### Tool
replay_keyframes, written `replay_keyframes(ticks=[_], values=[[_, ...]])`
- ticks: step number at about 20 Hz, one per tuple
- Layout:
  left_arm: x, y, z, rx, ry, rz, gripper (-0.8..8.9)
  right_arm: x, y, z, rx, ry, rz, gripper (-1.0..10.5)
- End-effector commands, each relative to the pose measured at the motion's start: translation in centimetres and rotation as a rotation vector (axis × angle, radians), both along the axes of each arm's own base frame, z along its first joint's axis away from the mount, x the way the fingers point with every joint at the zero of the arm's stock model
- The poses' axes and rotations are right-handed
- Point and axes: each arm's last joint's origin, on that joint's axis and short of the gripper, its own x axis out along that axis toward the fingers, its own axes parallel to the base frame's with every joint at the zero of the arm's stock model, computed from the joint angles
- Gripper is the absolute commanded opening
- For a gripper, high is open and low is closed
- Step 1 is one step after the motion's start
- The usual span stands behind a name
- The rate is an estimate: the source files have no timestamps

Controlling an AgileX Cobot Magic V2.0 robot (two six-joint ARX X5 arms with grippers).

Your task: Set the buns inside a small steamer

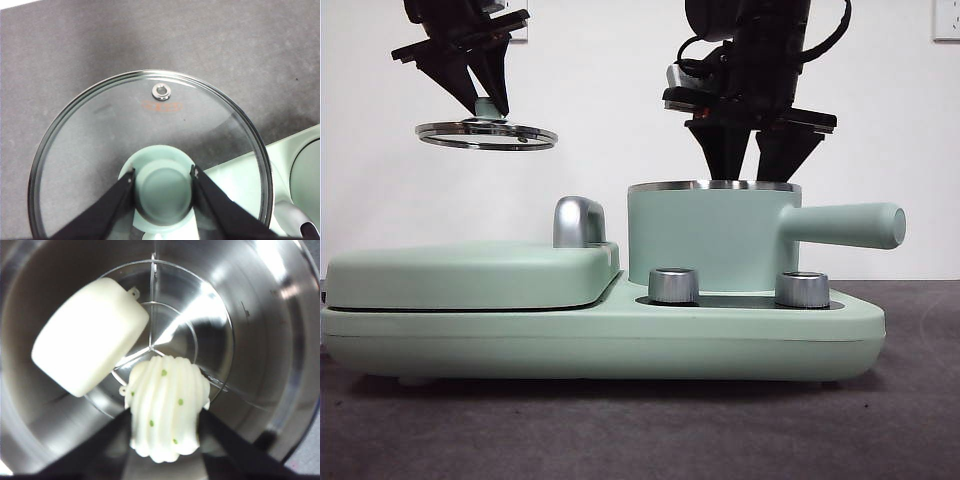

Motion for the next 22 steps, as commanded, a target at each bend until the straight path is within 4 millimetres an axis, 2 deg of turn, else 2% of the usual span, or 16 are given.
replay_keyframes(ticks=[1, 4, 7, 9, 12, 14, 18, 20, 22], values=[[-0.2, -0.1, 1.3, -0.020, -0.057, -0.006, 0.55, 0.6, 0.3, -0.2, 0.001, -0.009, 0.010, 3.1], [-0.2, -0.1, 1.3, -0.020, -0.057, -0.006, 0.55, 0.6, 0.3, -0.2, 0.000, -0.007, 0.009, 3.8], [-0.2, -0.1, 1.3, -0.020, -0.058, -0.006, 0.55, 0.6, 0.3, 0.6, 0.011, -0.025, 0.009, 3.9], [-0.2, -0.1, 1.3, -0.020, -0.057, -0.006, 0.55, 0.5, 0.3, 2.2, 0.022, -0.047, 0.010, 3.9], [-0.3, -0.1, 1.3, -0.027, -0.053, 0.001, 0.55, -0.6, -0.3, 6.0, 0.033, -0.086, 0.027, 3.9], [-0.3, -0.4, 1.3, -0.029, -0.051, -0.003, 0.55, -2.0, -1.2, 8.6, 0.042, -0.123, 0.047, 3.9], [-0.7, -1.6, 1.2, -0.032, -0.041, -0.027, 0.55, -6.5, -3.8, 12.7, 0.049, -0.195, 0.037, 3.9], [-1.0, -2.8, 1.2, -0.033, -0.041, -0.055, 0.55, -9.3, -5.0, 14.5, 0.082, -0.249, 0.041, 3.9], [-1.4, -4.2, 1.2, -0.034, -0.041, -0.089, 0.55, -12.7, -6.4, 15.5, 0.114, -0.283, 0.040, 3.9]])
